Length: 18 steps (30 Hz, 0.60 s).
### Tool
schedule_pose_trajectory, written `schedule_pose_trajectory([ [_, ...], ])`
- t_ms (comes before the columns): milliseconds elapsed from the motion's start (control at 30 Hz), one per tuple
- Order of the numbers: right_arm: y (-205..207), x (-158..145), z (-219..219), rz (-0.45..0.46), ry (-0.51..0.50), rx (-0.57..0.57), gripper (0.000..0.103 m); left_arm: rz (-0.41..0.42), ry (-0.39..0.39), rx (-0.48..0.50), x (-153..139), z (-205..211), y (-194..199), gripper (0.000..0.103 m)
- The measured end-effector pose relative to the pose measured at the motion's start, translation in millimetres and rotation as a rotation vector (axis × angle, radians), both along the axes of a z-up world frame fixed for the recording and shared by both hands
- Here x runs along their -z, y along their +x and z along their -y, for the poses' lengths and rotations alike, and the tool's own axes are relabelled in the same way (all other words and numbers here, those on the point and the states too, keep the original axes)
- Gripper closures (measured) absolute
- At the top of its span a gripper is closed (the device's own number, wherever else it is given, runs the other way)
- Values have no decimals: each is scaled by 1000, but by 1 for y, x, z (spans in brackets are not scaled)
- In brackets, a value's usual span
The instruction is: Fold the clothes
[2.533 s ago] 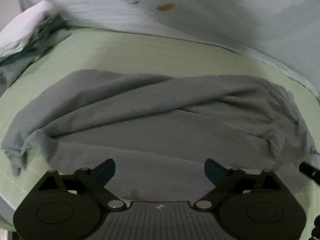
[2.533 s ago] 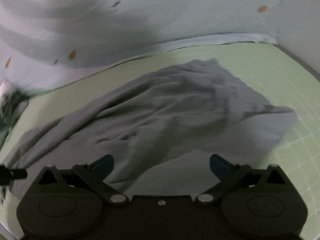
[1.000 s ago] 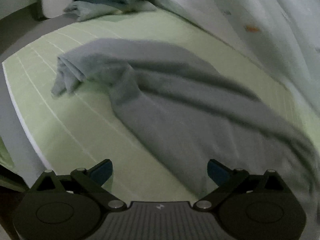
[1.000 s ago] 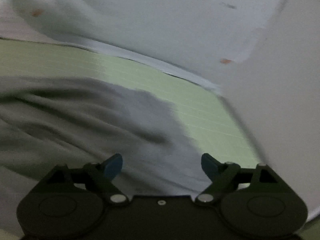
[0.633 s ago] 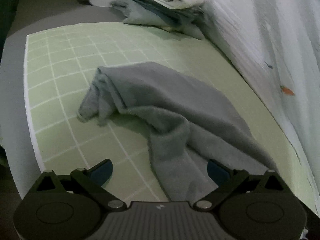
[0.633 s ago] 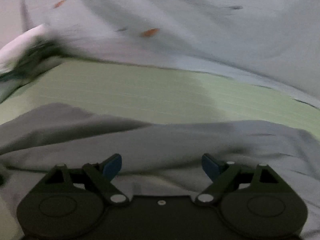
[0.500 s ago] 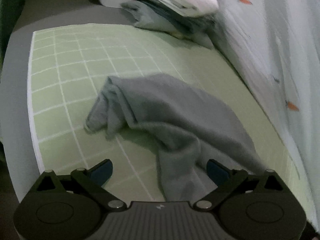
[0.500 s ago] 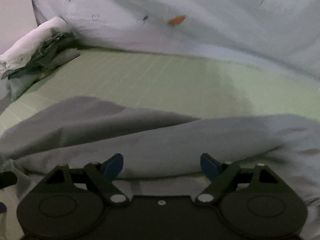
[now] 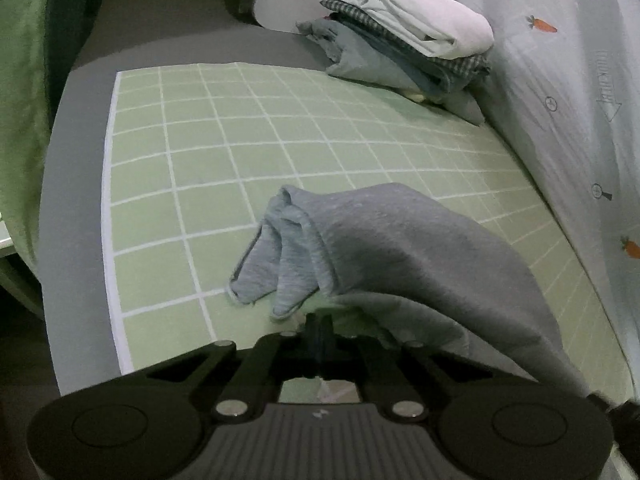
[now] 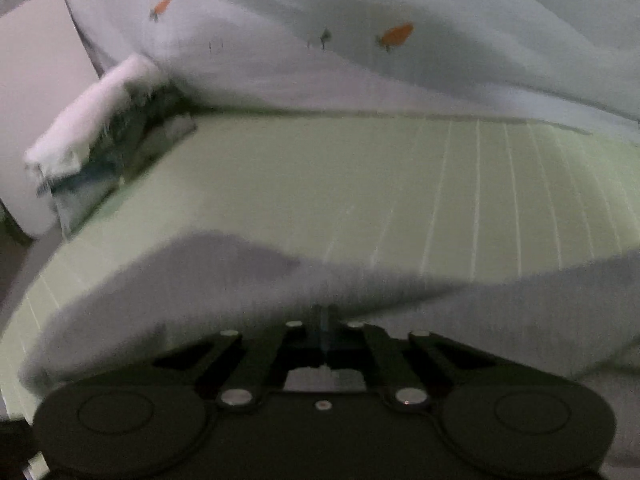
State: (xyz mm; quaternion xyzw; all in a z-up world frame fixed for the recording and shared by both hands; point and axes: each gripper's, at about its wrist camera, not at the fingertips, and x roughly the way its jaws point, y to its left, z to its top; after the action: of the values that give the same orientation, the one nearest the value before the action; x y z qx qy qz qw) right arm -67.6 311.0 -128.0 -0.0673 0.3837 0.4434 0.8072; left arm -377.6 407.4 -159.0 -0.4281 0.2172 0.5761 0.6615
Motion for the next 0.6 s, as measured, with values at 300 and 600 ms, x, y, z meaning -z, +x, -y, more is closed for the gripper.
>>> schedule_pose_trajectory([
  [300,53,-34,-24,154,86,-22,103,-50,1,-52,-2,6,1,103],
  [600,43,-8,-18,100,-1,-147,101,-90,10,-66,-3,10,4,102],
])
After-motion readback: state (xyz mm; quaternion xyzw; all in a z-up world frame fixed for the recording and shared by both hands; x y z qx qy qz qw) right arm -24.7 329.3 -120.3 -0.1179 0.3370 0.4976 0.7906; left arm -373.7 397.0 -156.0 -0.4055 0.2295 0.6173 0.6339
